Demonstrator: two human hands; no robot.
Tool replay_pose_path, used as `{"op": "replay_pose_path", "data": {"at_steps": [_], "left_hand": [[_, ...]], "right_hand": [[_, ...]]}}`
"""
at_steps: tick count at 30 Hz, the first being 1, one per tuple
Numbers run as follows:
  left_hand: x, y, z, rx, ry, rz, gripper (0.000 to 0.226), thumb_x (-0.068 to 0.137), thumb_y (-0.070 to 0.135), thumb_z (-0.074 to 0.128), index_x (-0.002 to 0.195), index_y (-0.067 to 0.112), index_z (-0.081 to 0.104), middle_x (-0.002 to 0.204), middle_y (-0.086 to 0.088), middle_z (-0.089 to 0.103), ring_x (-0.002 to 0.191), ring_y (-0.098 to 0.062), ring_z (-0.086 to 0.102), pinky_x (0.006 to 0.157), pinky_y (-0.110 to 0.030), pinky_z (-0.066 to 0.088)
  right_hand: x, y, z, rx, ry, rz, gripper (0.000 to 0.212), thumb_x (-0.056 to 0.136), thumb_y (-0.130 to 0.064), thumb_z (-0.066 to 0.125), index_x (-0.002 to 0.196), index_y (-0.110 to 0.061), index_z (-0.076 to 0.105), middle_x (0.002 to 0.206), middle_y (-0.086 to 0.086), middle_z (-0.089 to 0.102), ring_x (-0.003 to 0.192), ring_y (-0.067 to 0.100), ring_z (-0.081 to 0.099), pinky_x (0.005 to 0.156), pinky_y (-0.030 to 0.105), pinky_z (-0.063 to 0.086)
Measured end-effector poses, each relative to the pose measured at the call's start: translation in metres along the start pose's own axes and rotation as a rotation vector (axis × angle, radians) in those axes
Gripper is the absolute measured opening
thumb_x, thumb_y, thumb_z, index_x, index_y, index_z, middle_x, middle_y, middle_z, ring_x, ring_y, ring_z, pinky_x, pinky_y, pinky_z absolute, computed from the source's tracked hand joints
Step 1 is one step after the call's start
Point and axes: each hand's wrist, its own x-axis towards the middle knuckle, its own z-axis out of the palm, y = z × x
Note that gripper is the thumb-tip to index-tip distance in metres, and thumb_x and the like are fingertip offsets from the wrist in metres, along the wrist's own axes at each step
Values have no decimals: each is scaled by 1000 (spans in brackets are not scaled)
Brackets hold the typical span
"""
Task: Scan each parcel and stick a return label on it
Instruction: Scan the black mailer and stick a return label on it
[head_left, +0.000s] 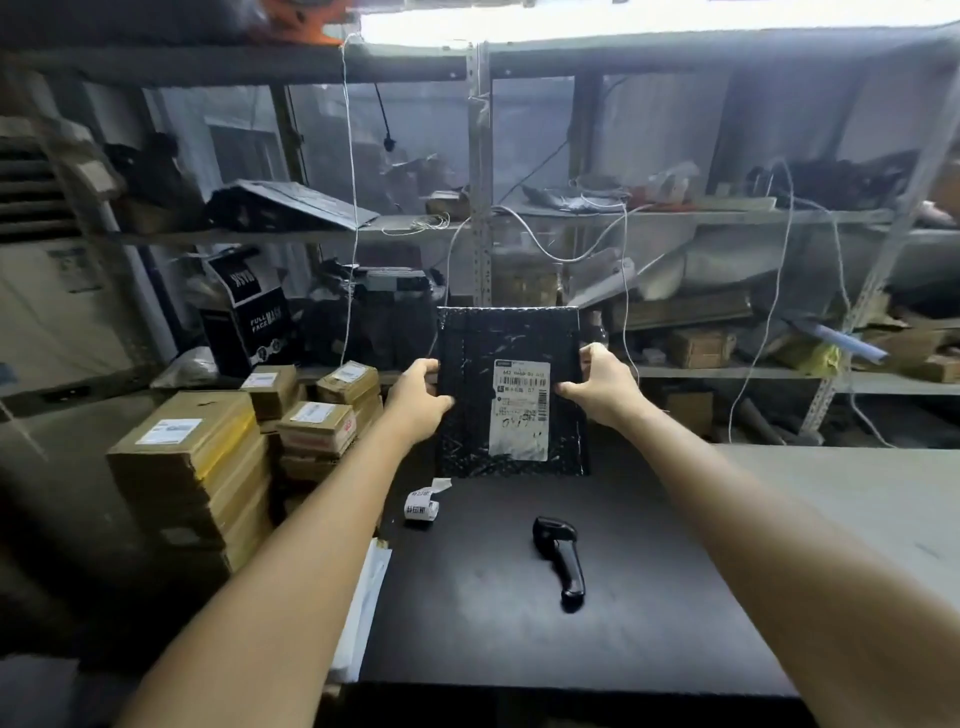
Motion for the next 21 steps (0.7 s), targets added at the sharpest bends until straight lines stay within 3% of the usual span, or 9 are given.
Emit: {"op": "replay_pose_path", "data": {"at_steps": [8, 12, 18, 21], "left_hand": [[81, -22, 44, 11, 13, -119, 46, 89, 3, 65, 127, 20, 48, 106, -14, 60, 103, -37, 62, 88, -56, 53], [107, -43, 56, 48, 30, -168, 47, 89, 0, 64, 131, 13, 47, 96, -15, 56, 90, -33, 61, 86, -54, 54], [132, -105, 71, 84, -6, -291, 50, 90, 2, 64, 134, 14, 46, 103, -17, 56, 93, -33, 60, 88, -50, 53], [139, -144, 82, 94, -45, -349, 52, 91, 6, 65, 136, 17, 43, 101, -8, 51, 84, -27, 56, 74, -41, 54]], "right_hand": [[89, 55, 44, 32, -88, 33, 48, 78, -27, 80, 116, -12, 53, 115, 7, 67, 108, 25, 61, 92, 38, 49], [120, 76, 79, 58, -155, 63, 48, 78, -27, 80, 115, -11, 53, 114, 8, 66, 107, 27, 61, 92, 39, 48], [134, 110, 147, 74, -257, 132, 48, 78, -29, 80, 114, -14, 53, 107, 3, 64, 101, 23, 60, 81, 32, 45], [129, 128, 179, 69, -301, 170, 47, 79, -28, 79, 114, -16, 51, 103, -1, 61, 105, 24, 59, 80, 29, 40]]}}
